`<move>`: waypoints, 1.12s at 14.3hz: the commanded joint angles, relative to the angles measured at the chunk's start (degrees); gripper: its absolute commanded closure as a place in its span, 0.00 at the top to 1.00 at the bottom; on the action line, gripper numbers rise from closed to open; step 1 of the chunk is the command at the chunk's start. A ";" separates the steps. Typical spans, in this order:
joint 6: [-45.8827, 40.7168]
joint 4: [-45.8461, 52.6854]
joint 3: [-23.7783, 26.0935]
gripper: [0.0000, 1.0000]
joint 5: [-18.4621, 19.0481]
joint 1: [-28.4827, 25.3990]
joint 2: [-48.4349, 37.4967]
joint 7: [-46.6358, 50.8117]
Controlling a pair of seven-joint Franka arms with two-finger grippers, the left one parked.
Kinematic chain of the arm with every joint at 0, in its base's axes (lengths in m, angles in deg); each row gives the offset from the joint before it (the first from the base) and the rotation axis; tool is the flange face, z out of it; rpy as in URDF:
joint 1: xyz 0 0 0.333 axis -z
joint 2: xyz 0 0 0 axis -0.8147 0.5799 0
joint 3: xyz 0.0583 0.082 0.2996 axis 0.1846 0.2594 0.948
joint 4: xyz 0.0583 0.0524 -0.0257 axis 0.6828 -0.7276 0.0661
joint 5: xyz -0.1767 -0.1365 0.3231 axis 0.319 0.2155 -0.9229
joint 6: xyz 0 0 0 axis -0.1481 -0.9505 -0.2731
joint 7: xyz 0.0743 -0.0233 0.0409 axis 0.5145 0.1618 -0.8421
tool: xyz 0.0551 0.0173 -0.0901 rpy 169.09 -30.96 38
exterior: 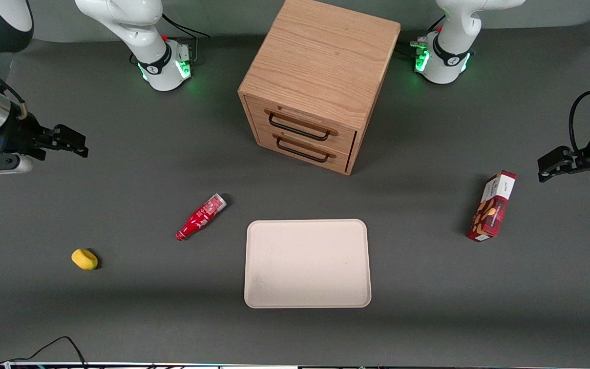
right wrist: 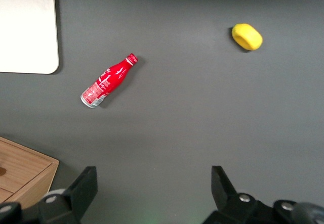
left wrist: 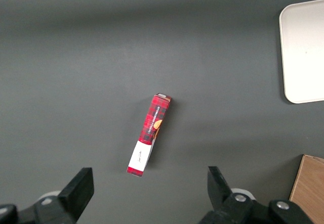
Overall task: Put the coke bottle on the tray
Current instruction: 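Move the right gripper down to the red Coca-Cola bottle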
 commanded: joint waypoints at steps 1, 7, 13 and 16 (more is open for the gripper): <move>3.58 1.14 0.08 1.00 -1.32 -3.00 5.11 5.25; 11.85 0.35 -0.01 1.00 -0.54 -11.88 16.00 36.71; 23.78 -7.46 0.17 1.00 3.51 -15.93 23.22 58.61; 33.45 -11.95 -0.01 1.00 3.68 -15.76 26.64 62.49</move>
